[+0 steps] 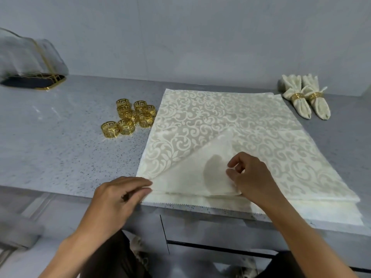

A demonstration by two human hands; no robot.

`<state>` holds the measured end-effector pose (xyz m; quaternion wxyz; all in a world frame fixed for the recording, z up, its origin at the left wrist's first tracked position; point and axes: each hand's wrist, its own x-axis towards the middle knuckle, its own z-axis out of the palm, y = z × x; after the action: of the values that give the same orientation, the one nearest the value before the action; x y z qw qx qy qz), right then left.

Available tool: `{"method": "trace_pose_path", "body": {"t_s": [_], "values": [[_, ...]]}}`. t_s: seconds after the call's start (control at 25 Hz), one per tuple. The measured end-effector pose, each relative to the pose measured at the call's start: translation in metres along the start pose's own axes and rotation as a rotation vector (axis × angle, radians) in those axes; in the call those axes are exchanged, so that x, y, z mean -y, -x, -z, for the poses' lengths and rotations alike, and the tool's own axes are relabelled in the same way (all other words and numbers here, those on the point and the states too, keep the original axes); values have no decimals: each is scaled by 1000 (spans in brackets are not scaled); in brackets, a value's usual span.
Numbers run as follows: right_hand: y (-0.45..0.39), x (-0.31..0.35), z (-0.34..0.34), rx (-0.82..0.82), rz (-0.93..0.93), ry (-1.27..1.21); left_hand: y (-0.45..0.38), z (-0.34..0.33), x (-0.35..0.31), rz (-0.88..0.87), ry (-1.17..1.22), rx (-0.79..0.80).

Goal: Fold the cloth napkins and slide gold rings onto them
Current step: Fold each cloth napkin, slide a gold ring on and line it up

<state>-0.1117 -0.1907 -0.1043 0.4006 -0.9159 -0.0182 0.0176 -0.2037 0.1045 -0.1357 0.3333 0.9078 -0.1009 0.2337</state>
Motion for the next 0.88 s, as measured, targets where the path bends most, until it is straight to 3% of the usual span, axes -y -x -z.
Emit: {"method": "trace_pose_path", "body": {"t_s": [0.28, 0.44, 0.64, 0.76, 0.88], "values": [[-5, -4, -2, 36, 7, 3, 6, -6, 6, -87, -78, -44], [-5, -5, -2, 26, 1, 14, 8, -4, 6, -114, -126, 29], [-2, -2, -3, 11, 50, 144, -10, -3, -27, 18, -161, 62], [8, 2, -7, -44, 68, 293, -56, -39, -51, -49, -206, 292], [21, 0, -13, -108, 133, 632, -71, -82, -49, -87, -365, 544]]}}
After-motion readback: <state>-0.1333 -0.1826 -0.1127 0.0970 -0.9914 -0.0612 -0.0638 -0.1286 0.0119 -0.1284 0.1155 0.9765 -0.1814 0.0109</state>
